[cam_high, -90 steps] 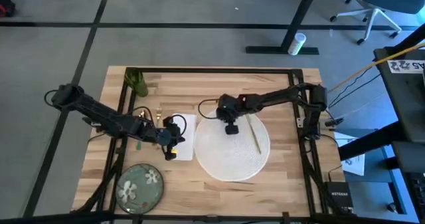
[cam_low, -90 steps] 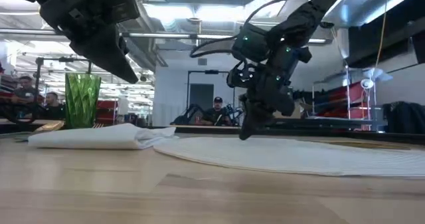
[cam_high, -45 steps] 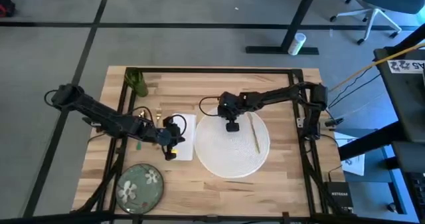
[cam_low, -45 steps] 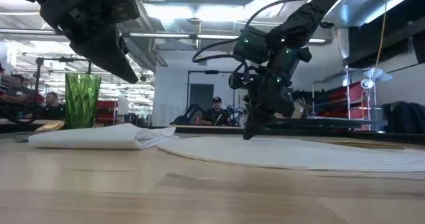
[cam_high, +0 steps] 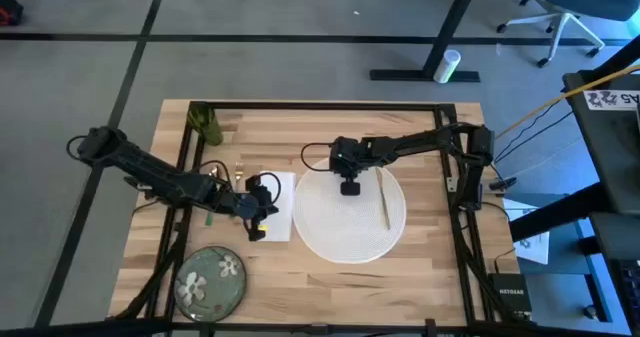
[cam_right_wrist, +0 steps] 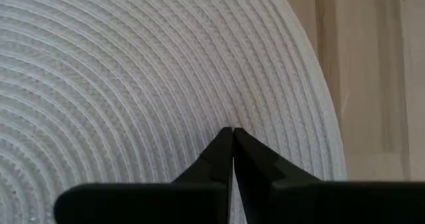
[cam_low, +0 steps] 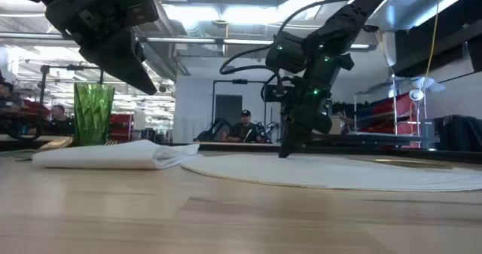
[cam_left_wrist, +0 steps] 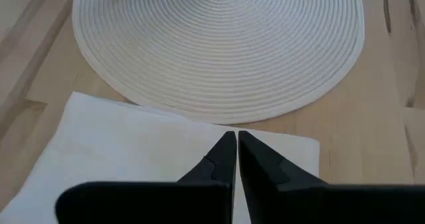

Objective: Set table place
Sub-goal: Move the white table mat to the center of the table

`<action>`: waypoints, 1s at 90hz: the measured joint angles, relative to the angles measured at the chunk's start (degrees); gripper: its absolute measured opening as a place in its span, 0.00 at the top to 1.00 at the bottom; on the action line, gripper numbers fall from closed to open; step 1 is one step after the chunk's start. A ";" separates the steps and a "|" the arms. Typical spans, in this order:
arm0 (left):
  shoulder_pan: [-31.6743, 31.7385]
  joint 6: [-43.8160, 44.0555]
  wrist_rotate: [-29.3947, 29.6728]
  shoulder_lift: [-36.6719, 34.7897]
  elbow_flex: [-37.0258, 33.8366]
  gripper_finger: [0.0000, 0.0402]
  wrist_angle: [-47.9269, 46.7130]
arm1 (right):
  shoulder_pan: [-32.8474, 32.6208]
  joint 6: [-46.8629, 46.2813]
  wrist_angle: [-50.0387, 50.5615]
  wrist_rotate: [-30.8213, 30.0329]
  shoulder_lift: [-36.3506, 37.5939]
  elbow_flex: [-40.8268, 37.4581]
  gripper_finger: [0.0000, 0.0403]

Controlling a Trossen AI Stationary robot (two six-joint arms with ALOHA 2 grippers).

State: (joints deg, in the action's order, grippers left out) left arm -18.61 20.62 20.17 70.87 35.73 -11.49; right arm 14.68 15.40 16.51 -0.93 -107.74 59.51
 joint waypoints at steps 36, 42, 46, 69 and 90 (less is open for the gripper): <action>0.00 0.00 0.00 0.00 0.00 1.00 -0.04 | 0.11 -0.30 0.06 -1.00 -0.09 -0.02 1.00; 0.00 0.18 0.00 0.00 0.00 1.00 -0.06 | 0.11 -0.30 0.51 -1.06 -0.09 0.01 1.00; 0.00 0.20 0.01 0.00 0.00 1.00 -0.07 | 0.11 -0.33 1.12 -1.13 -0.09 0.02 1.00; -0.13 0.39 0.00 0.00 0.00 1.00 -0.11 | 0.00 -1.65 1.57 -1.30 -0.09 0.02 1.00; -0.15 0.42 0.01 0.00 0.00 1.00 -0.13 | -0.04 -3.12 1.57 -1.01 -0.12 0.00 1.00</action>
State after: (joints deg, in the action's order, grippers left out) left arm -18.76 21.04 20.17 70.87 35.73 -11.62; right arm 14.63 12.28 18.09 -1.95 -107.86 59.51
